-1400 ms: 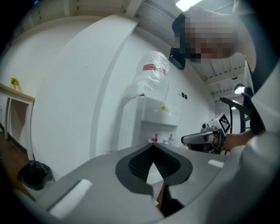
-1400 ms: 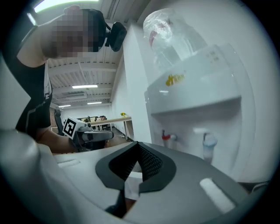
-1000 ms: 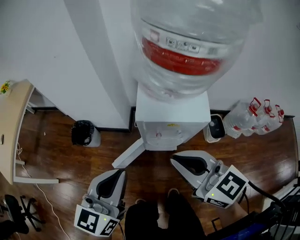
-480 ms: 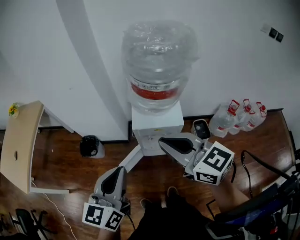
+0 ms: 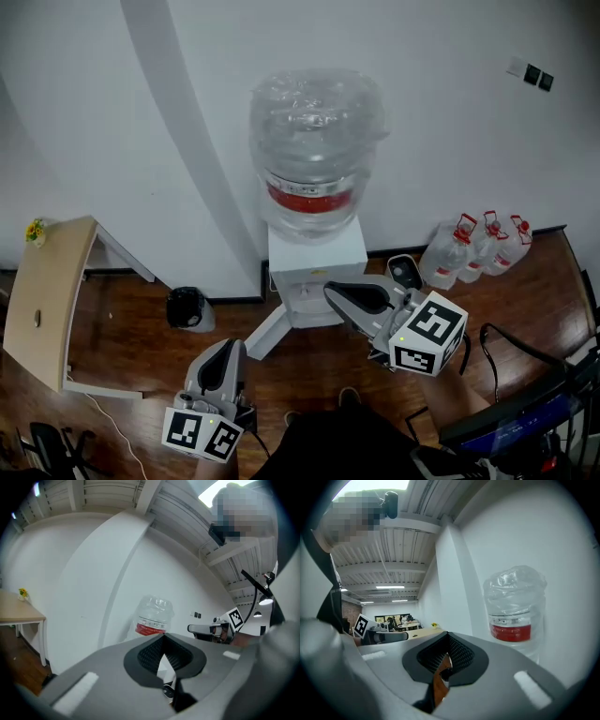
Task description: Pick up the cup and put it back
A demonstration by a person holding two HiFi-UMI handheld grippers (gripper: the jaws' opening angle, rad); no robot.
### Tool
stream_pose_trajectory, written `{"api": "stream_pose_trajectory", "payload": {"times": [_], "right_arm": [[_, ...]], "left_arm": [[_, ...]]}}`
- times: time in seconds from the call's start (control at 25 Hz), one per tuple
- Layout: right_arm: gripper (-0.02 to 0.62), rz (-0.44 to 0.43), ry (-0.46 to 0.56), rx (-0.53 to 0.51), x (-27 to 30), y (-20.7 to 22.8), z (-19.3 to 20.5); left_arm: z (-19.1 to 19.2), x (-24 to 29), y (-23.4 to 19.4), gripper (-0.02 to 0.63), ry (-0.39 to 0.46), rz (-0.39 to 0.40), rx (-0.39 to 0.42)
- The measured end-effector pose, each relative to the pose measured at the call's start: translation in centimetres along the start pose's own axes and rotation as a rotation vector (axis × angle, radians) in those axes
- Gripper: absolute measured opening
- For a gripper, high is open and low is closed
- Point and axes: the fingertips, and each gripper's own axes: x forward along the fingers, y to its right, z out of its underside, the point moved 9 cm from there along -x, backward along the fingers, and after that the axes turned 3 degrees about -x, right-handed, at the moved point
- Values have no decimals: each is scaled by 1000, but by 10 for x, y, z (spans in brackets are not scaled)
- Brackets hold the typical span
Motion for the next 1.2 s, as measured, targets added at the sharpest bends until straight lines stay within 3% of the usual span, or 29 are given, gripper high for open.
{"api": "stream_pose_trajectory", "payload": {"times": [0.48, 1.2], "right_arm": [[0, 22, 7, -21, 1, -3, -9], [0, 45, 46, -26, -7, 4, -15]], "left_arm": [[-7, -4, -8, 141, 41, -5, 4], [2, 8, 1, 141, -8, 25, 11]]}}
